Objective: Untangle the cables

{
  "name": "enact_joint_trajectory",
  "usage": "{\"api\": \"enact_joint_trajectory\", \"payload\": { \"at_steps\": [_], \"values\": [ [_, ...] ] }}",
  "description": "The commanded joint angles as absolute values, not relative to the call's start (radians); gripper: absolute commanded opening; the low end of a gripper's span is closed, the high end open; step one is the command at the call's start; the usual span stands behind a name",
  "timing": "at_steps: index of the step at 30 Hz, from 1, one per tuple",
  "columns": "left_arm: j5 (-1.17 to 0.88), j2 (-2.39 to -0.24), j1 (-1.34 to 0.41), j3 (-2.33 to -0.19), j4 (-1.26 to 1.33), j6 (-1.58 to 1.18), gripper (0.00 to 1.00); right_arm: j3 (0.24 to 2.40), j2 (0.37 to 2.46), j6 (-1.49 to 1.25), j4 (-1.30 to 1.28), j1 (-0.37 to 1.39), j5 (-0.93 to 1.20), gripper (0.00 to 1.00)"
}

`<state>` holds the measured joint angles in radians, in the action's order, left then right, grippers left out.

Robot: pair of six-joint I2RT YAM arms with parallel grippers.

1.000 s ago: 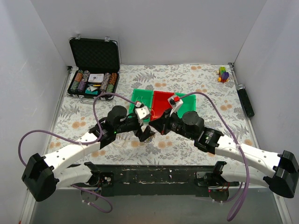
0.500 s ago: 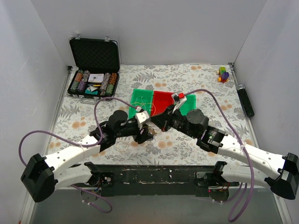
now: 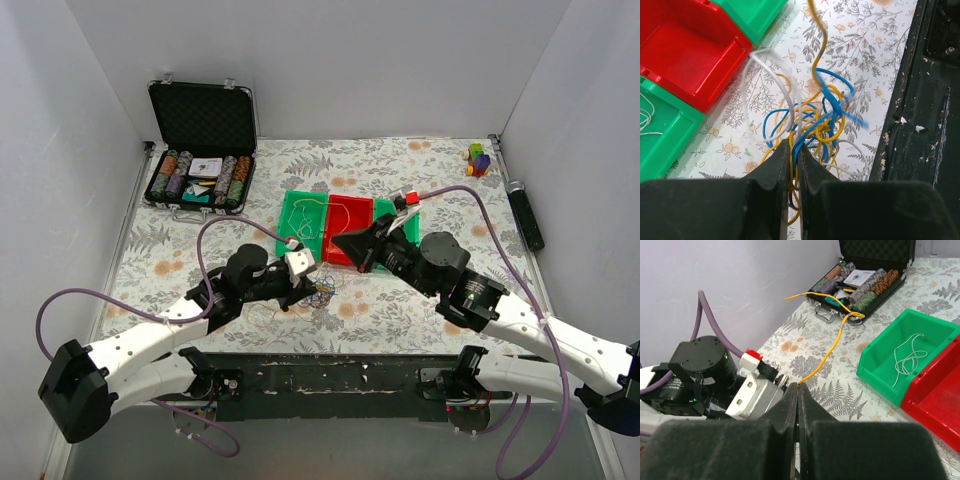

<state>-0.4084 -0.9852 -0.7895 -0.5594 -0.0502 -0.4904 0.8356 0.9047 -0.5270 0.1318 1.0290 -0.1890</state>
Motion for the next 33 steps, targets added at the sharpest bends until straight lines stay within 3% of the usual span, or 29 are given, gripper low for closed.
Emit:
{"api": "enact_joint_trajectory", "payload": {
  "at_steps": [1,21,33],
  "values": [
    [-0.428,-0.948,-0.798,-0.54,-0.109,-0.43,0.0,0.92,0.871,-0.465,0.132,1.032,-0.284,0.01],
    [-0.324,-0.9,-0.818,-0.39,-0.222,-0.177,0.0,1.252,0.848,-0.135,0.032,1.031,-0.616,0.01],
    [-0.264,-0.877,-0.818,-0.33,-0.261,-0.109,0.0,1.382,0.862,0.043,0.074,1.031,-0.704,0.01]
  ]
}}
